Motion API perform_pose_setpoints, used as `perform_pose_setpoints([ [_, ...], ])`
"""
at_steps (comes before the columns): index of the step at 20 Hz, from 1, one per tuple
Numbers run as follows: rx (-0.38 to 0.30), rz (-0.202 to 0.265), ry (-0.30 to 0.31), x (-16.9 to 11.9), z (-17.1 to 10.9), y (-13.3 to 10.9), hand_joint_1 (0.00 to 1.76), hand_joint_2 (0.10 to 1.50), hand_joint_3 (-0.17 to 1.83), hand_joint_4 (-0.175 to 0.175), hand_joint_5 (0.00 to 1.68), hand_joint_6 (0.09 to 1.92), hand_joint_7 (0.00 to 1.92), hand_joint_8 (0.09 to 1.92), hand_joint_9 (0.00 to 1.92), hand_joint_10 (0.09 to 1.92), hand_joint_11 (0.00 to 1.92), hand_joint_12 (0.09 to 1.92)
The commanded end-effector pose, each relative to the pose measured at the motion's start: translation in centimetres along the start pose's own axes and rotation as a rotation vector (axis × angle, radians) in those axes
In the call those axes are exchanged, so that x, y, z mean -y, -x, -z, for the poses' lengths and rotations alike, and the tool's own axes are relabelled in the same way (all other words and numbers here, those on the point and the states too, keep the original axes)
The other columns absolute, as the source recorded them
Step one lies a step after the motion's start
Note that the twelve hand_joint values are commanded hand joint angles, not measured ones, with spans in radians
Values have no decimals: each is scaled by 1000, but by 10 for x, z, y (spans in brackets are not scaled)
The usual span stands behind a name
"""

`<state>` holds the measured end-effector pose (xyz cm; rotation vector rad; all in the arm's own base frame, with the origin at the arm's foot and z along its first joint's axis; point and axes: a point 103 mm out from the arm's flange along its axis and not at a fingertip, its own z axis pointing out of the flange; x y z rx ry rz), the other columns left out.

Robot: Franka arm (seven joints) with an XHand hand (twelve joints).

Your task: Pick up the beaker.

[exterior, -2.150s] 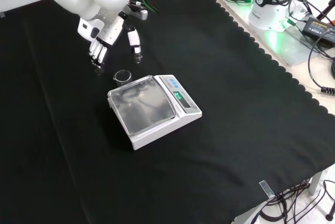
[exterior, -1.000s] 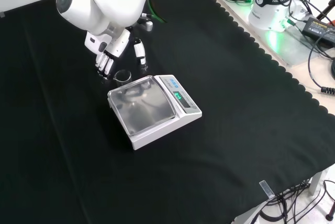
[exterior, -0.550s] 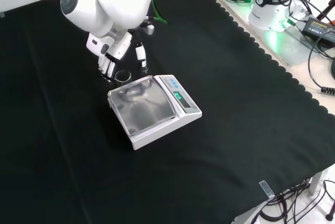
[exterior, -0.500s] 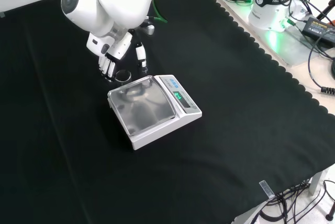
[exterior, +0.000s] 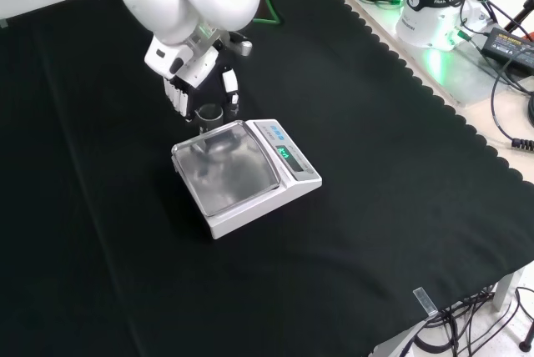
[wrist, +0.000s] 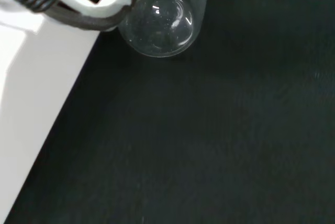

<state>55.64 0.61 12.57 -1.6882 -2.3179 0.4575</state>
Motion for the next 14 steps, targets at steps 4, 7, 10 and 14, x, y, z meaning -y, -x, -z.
perform_pose_setpoints([
  [4, 71, -4, 3, -1, 13, 1, 1112, 873, 212, 173, 1297, 484, 1077, 688, 1137, 385, 1139, 902],
  [7, 119, -8, -14, 6, 27, 10, 1115, 876, 207, 173, 1305, 472, 1098, 680, 1159, 377, 1154, 893],
  [10, 151, -40, -13, 16, 41, 22, 1117, 874, 211, 165, 1307, 470, 1113, 674, 1177, 369, 1166, 883],
  [14, 183, -49, -21, 33, 61, 37, 1120, 869, 218, 156, 1310, 467, 1131, 666, 1200, 358, 1181, 870],
])
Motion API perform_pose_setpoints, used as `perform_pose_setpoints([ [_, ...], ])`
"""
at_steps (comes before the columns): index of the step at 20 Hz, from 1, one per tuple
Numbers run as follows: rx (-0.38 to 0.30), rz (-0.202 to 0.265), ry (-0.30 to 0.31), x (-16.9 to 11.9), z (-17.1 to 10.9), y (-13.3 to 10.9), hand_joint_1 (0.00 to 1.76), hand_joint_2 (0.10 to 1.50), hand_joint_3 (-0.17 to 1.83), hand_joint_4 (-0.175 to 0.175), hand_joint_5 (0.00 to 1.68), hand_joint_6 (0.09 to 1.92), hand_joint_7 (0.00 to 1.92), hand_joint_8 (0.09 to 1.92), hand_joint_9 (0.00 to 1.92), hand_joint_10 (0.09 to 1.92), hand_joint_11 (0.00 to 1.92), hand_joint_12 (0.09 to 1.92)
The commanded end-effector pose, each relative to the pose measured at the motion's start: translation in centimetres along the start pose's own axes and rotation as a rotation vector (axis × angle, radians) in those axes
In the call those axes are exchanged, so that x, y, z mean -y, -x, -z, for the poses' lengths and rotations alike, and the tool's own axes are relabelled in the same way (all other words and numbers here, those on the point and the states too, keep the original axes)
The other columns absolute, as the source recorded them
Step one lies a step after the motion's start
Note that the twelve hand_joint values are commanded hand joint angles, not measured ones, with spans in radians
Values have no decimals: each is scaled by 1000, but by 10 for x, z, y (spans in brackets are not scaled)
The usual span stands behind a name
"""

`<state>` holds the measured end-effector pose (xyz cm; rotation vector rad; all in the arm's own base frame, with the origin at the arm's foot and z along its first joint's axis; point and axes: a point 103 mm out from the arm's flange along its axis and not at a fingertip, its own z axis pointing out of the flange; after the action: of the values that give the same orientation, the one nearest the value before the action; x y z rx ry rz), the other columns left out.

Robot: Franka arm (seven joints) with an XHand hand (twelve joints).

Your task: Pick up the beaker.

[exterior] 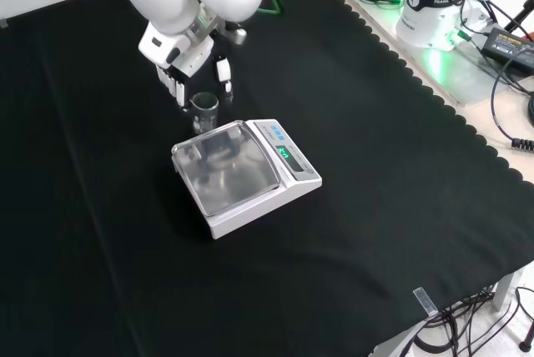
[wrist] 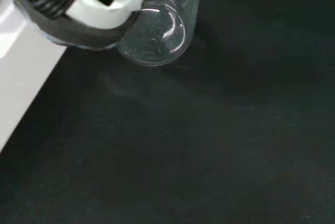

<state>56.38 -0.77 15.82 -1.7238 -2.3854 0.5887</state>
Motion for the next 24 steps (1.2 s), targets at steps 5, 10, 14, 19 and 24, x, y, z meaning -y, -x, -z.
perform_pose_setpoints([
  [5, 50, -37, -95, 42, 55, 36, 1120, 868, 221, 155, 1310, 467, 1137, 665, 1210, 355, 1186, 866],
  [10, 42, -29, -91, 65, 88, 33, 1120, 868, 223, 154, 1309, 468, 1138, 664, 1213, 354, 1187, 864],
  [14, 37, -13, -72, 78, 113, 18, 1120, 868, 223, 153, 1308, 470, 1138, 664, 1215, 353, 1186, 862],
  [19, 53, 8, -89, 85, 125, 3, 1120, 869, 224, 151, 1306, 473, 1139, 663, 1218, 351, 1185, 860],
  [24, 31, 15, -93, 84, 126, 0, 1120, 869, 225, 149, 1304, 477, 1140, 663, 1220, 350, 1185, 858],
])
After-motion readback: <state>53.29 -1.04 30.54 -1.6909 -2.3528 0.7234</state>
